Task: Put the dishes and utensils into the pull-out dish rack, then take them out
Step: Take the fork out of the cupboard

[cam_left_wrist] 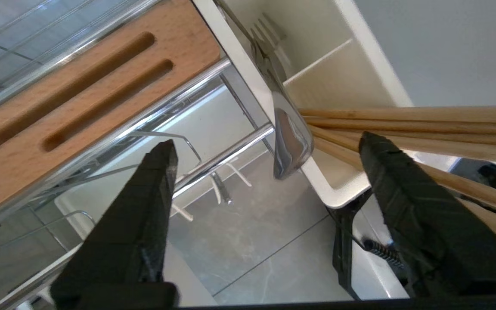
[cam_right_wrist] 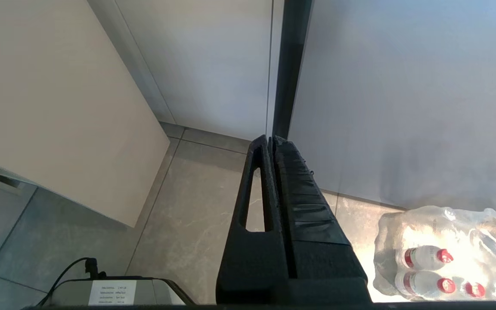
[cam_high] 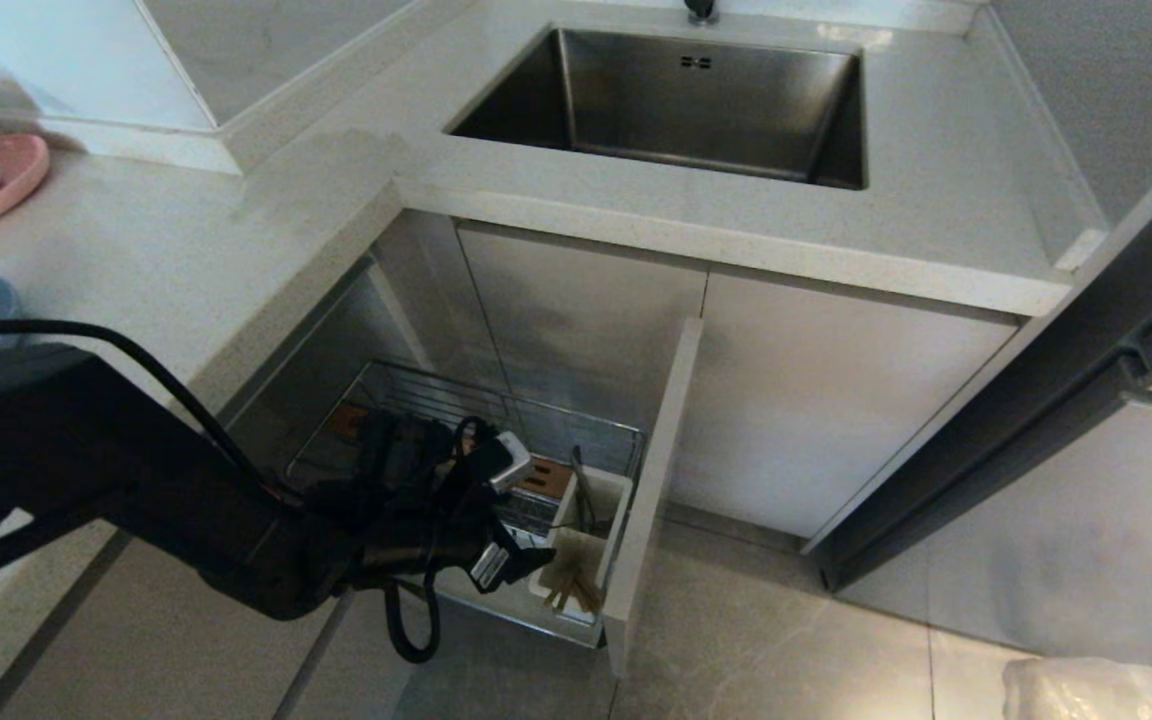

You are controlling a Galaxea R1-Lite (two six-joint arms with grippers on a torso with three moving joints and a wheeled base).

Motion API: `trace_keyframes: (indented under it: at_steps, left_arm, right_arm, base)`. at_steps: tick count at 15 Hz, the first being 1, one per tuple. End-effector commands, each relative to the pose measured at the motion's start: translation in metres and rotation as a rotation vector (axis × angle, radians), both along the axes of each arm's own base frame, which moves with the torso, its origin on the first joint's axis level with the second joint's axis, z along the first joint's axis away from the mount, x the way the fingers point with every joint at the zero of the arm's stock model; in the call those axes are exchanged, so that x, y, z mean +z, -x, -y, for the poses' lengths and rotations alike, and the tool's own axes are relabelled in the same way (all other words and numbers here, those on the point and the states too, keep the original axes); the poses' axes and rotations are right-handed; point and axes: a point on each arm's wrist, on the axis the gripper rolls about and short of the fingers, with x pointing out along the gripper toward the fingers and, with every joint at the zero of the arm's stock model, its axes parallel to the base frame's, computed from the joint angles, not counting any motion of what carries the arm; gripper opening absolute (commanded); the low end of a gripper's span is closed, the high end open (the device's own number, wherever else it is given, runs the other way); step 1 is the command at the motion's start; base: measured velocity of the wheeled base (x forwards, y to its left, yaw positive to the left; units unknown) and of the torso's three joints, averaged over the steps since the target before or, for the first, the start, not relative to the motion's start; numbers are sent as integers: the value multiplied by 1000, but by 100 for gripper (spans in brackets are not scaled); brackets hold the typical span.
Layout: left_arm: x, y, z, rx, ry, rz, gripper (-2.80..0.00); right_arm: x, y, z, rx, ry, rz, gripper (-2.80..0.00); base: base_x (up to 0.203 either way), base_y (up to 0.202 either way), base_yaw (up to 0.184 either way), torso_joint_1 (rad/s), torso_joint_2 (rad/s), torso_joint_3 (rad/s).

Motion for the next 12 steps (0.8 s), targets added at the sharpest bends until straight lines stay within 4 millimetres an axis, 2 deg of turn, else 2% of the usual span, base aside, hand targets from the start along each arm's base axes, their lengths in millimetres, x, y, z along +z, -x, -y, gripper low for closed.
trace_keyframes:
  at_steps: [1, 5, 12]
  left_arm:
    - [-13, -2, 5, -6, -12, -16, 0]
    - [-17, -4, 12, 32, -20, 47, 0]
    - [-16, -5, 14, 44, 10, 54, 0]
  right_arm:
    - [0, 0, 0, 0, 0, -1, -280]
    - [0, 0, 0, 0, 0, 0, -280]
    - [0, 0, 0, 0, 0, -1, -280]
  base:
    - [0, 0, 0, 0, 0, 0]
    - [0, 0, 0, 0, 0, 0]
    - [0, 0, 0, 0, 0, 0]
